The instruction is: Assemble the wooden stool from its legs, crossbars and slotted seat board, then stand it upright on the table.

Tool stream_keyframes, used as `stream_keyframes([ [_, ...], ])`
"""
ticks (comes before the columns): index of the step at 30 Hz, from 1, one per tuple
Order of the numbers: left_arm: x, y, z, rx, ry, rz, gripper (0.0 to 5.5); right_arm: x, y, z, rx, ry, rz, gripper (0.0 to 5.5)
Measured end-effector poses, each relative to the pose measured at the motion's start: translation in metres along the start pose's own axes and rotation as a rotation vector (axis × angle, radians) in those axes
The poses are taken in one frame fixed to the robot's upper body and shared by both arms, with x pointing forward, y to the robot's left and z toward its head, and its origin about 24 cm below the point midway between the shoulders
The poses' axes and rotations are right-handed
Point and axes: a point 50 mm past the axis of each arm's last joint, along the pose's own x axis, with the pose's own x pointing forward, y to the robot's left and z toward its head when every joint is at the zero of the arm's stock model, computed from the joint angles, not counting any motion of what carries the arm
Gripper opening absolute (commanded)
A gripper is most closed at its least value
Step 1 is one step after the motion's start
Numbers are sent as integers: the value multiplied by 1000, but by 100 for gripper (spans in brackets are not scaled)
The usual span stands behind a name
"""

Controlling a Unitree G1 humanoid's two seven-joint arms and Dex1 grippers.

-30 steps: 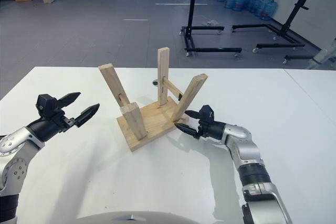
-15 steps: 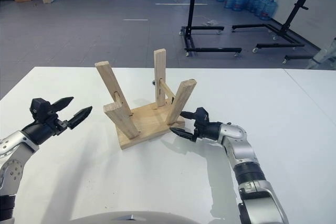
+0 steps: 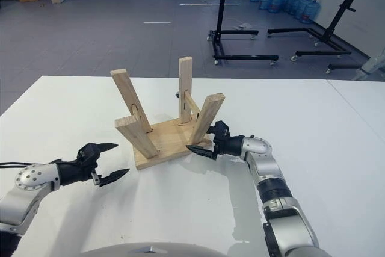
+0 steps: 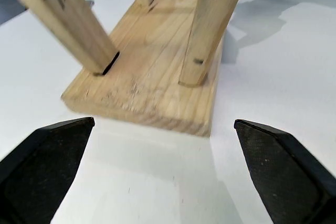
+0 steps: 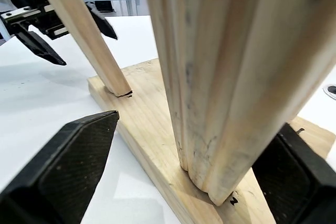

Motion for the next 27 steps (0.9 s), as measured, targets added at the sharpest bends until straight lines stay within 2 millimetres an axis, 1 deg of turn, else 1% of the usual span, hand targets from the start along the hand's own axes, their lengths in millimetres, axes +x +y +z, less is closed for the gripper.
stream_keyframes([
  [5,6,-5,6,49,-62,-42,489,-1,7,2,-17,15,48,413],
  [7,9,-3,5,56,-68,-51,489,-1,9,2,-18,16,60,380],
  [11,14,7,4,52,-76,-58,489,1,11,3,-19,15,76,290],
  [15,19,17,3,44,-91,-107,489,4,14,3,-17,5,95,224],
  [18,25,26,5,49,-98,-181,448,6,16,2,-20,2,126,173],
  [21,27,29,4,51,-95,-257,400,5,15,0,-14,10,144,123],
  [25,26,32,1,54,-89,-297,336,7,15,2,-36,20,175,115],
  [27,26,32,0,55,-89,-303,316,7,14,3,-39,23,183,115],
])
